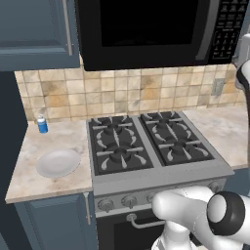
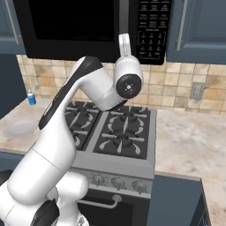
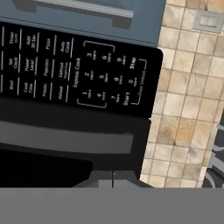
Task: Pick the mushroom from the counter and place it in the microwave. Then turn on the microwave.
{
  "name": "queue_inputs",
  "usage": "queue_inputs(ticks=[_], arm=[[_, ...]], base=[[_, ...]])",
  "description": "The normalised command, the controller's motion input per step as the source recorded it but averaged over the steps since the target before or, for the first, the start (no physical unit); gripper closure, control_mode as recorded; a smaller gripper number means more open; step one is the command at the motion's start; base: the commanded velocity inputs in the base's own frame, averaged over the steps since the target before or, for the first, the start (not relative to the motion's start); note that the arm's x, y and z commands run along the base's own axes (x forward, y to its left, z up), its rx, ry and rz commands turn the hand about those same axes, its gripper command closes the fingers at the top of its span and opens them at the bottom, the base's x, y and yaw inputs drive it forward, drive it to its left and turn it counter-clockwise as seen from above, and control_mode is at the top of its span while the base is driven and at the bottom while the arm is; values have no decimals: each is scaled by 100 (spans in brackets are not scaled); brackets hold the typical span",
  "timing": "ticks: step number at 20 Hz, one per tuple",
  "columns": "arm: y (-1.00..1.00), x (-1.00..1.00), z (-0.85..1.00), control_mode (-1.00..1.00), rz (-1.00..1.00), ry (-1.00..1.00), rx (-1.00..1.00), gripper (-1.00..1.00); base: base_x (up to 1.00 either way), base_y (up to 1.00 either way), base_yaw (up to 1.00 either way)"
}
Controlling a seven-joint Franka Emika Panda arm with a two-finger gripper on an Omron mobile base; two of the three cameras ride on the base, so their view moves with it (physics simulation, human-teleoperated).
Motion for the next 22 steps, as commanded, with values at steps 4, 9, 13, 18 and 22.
queue_inputs(ticks=[4,9,13,18,22], arm=[[0,8,-4,-100,-2,0,1,100],[-1,12,-1,-100,-1,0,1,100],[-5,14,0,-100,-1,0,2,100],[-6,10,-3,-100,0,-1,1,100],[-6,10,-4,-100,0,-1,1,100]], base=[[0,0,0],[0,0,0],[0,0,0],[0,0,0],[0,0,0]])
